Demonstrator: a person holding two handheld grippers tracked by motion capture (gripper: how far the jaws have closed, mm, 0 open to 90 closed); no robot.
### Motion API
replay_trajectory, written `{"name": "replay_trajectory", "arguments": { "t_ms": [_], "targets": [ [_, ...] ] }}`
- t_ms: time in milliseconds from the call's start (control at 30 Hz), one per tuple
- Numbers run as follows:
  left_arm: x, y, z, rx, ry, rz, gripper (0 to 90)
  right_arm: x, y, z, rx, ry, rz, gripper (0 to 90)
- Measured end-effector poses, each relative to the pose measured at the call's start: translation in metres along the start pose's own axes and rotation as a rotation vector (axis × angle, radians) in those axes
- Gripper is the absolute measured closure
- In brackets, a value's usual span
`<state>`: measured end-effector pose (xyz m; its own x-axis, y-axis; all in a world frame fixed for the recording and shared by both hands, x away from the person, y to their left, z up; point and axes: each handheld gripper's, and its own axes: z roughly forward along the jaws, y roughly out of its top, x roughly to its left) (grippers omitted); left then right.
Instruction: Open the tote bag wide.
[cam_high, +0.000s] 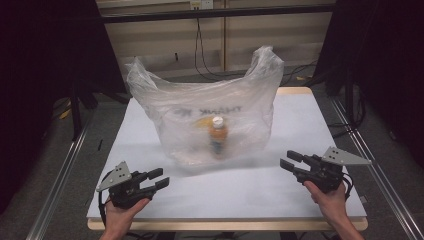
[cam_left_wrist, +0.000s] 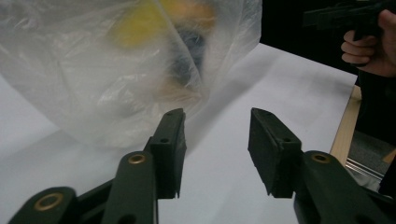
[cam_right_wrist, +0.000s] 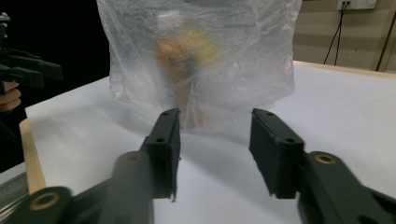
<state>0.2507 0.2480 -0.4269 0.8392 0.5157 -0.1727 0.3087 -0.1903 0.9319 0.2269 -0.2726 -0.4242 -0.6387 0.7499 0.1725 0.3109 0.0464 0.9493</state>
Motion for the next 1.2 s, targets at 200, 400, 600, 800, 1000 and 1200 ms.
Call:
{"name": "replay_trajectory", "arguments": {
  "t_ms": [200,400,600,800,1000,1200],
  "targets": [
    [-0.003,0.017,0.017,-0.009,0.003,0.036,71.2,0.000,0.020,0.007,-0.002,0.043,-0.008,76.9],
    [0.001,0.030,0.024,-0.037,-0.048,0.060,83.1,0.000,0.034,0.022,-0.017,0.093,-0.011,86.7],
    [0.007,0.041,0.026,-0.048,-0.032,0.053,88.4,0.003,0.048,0.034,-0.010,0.093,-0.016,90.0],
    [0.013,0.050,0.025,-0.056,-0.016,0.082,90.0,0.004,0.070,0.044,-0.016,0.118,-0.041,90.0],
    [0.017,0.058,0.029,-0.065,-0.019,0.080,90.0,0.012,0.086,0.056,-0.003,0.148,-0.071,90.0],
    [0.017,0.067,0.038,-0.067,-0.022,0.094,90.0,0.018,0.102,0.062,0.001,0.165,-0.093,90.0]
  ]
}}
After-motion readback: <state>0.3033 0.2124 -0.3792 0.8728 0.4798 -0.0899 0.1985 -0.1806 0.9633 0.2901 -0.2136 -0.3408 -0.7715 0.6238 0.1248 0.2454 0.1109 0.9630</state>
